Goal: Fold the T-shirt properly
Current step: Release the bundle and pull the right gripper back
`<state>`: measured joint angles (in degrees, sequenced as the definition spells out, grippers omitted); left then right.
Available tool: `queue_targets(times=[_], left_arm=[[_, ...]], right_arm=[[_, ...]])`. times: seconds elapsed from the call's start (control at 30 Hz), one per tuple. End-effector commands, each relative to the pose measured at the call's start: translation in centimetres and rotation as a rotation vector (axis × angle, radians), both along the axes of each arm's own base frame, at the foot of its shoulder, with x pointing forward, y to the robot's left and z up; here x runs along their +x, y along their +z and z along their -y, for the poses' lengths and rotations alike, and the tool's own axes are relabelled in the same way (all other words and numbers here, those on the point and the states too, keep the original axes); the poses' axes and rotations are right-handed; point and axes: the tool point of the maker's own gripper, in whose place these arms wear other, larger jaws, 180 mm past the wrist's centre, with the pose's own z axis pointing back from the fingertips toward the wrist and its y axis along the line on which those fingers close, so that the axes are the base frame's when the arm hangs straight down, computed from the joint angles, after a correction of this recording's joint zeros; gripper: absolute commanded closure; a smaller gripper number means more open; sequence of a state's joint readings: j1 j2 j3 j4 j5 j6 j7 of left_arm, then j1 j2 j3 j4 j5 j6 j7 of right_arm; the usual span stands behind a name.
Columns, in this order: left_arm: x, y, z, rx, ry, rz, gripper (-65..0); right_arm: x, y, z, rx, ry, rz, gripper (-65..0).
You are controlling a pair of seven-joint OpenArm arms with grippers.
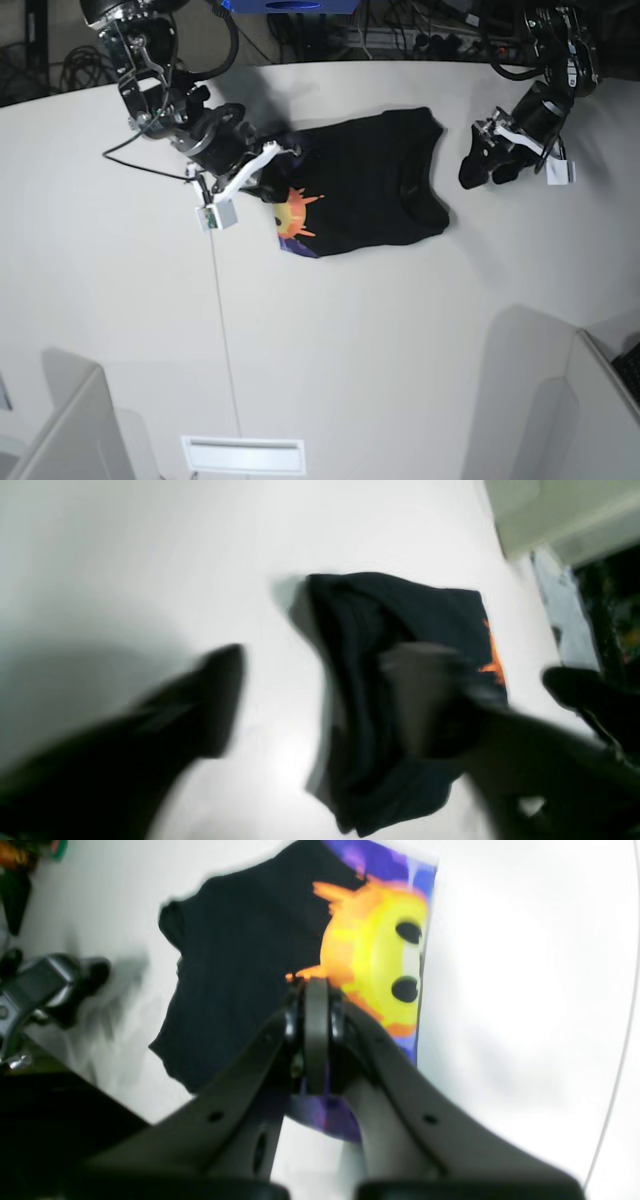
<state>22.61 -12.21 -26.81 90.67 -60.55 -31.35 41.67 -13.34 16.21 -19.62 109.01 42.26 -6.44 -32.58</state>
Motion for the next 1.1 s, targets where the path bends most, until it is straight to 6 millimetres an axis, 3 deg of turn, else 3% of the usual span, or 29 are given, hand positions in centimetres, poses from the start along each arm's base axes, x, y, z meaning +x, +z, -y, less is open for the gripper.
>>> queue_targets(times=[0.0, 0.17, 0.4, 0.7, 0.77, 0.87, 1.07], left_arm=[[1.0, 0.9, 0.7, -0.038, -0.005, 0.047, -57.9], [2.2, -1.7, 4.1, -0.136, -0.038, -0.004, -58.6], [3.1, -3.8, 8.2, -0.201, -0.116, -0.065, -58.6], [1.6, -7.0, 9.4, -0.121, -0.188, -0.161, -56.9], [1.3, -7.3, 9.7, -0.106, -0.206, -0.171, -49.9], [1.1, -7.6, 9.9, -0.094, -0.217, -0.182, -32.3], [1.8, -8.2, 8.6, -0.071, -0.141, -0.244, -0.3]], right_arm=[[0.4, 1.1, -0.1, 0.016, 0.007, 0.043, 0.0], [-0.5, 0.4, 0.1, 0.009, 0.010, 0.019, 0.0], [-1.3, -0.3, 0.5, -0.006, 0.012, -0.005, 0.0], [-1.6, 0.0, 0.5, 0.001, 0.011, 0.000, 0.0], [-1.5, 0.1, 0.5, 0.001, 0.010, 0.000, 0.0], [-1.3, 0.0, 1.4, -0.003, -0.018, -0.001, 0.0], [-0.8, -0.5, 5.5, -0.035, -0.137, -0.012, 0.0]])
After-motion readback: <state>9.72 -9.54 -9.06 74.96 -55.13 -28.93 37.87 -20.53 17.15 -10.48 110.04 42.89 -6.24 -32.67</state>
